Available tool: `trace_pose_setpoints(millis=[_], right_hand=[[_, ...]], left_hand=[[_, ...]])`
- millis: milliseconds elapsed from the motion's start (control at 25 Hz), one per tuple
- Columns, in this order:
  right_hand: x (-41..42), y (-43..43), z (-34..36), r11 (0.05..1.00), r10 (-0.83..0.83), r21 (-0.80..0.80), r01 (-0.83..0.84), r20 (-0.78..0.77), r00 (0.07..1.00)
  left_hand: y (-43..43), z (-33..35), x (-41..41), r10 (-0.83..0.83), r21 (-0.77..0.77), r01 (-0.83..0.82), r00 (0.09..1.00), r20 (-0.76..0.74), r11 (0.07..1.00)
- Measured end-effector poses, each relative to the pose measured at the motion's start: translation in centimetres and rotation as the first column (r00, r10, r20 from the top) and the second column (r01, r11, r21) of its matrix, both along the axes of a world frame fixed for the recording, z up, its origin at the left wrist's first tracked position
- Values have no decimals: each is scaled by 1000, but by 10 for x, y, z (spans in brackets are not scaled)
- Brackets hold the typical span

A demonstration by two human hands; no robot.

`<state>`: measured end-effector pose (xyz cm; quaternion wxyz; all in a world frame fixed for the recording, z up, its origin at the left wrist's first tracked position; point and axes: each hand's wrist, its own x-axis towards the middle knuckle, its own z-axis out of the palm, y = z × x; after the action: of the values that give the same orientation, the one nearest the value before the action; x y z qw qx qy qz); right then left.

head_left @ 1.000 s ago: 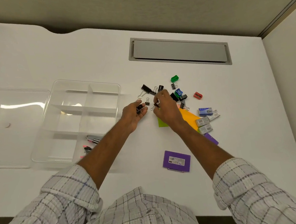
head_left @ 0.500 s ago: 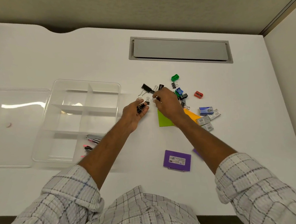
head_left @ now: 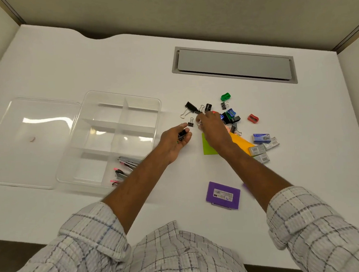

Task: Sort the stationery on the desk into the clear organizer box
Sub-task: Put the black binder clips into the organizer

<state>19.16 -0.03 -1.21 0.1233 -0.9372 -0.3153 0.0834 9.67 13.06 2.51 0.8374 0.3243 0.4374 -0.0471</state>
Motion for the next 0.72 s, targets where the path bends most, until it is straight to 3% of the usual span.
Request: trace_pose_setpoints(millis=[280, 360, 400, 480, 560, 720], right_hand=[[-12, -1, 7, 990, 33, 139, -27, -41, 999], [-21, 6, 14, 947, -78, 300, 114, -129, 989], [-26, 11, 18, 878, -169, 407, 251, -228, 959], [-38, 24, 33, 618, -260, 517, 593, -577, 774], [-48, 36, 51, 412, -86, 421, 808, -865, 495], [-71, 65, 78, 399, 148, 189, 897, -979, 141]], left_hand=[[-3, 22, -18, 8, -67, 0, 993, 115, 998], [4, 29, -25, 36, -91, -23, 989, 140, 996], [10, 31, -28, 49, -86, -36, 988, 146, 996], [24, 36, -37, 41, -27, -38, 989, 145, 999], [39, 40, -46, -19, 86, 7, 991, 136, 996], [73, 43, -64, -95, 237, 71, 991, 94, 969]])
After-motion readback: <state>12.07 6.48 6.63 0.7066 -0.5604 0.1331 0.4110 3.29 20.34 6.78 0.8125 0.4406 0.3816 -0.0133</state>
